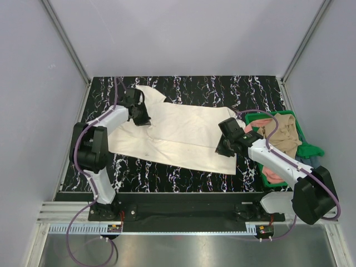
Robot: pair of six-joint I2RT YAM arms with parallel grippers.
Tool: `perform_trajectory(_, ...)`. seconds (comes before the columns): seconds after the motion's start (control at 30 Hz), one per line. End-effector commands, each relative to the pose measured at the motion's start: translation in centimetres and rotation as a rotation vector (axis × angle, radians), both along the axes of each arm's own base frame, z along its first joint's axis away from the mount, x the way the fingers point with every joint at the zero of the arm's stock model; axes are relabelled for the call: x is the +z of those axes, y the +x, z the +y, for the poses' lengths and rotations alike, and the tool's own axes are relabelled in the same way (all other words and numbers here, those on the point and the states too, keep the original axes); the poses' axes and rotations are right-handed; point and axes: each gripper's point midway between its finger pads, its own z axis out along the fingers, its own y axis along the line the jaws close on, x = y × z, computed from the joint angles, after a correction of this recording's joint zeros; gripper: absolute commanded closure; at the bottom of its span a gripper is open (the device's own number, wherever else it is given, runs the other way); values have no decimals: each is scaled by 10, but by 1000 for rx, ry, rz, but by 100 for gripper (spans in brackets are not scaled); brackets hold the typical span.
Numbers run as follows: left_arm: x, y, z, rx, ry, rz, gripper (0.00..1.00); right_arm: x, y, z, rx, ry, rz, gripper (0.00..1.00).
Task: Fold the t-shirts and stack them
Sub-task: Fold the tshirt
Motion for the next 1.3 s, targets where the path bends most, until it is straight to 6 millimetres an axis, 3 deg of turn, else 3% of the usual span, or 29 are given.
perform_trajectory(0.0,36,7,23,36,23,-103,96,1,2,4,3,14,-11,75)
perform_trajectory(0.17,57,7,35,31,8,-163,91,2,2,7,16,22,-10,75)
perform_trajectory(0.23,53,4,34,38,5,-125,91,3,2,8,17,26,-10,75)
perform_trajectory(0.43,15,-8,36,42,98,-33,85,8,1,10,16,50,-15,75)
perform_trajectory(0.6,-6,-9,13,-24,84,43,88,8,1,9,11,45,-22,75)
perform_trajectory(0.73,-1,5,-33,-122,-17,22,87,6,4,10,17,35,-14,75)
perform_trajectory(0.9,9,20,-50,-119,-87,-38,87,14,11,16,28,44,-28,75)
perform_trajectory(1.07,30,18,-21,-63,-55,-114,82,5,8,12,30,23,-14,74)
perform_trajectory(1.1,25,12,-8,-37,-28,-104,81,2,7,11,31,21,-4,74)
perform_trajectory(1.13,37,12,8,1,-19,-126,81,-2,6,12,35,21,9,74)
perform_trajectory(1.2,30,-5,37,60,32,-71,82,-15,2,17,52,29,53,74)
perform_trajectory(1.23,37,-9,67,136,73,-78,83,-19,1,19,56,33,66,74)
perform_trajectory(1.27,33,-20,84,176,102,-46,85,-23,-1,22,61,44,83,74)
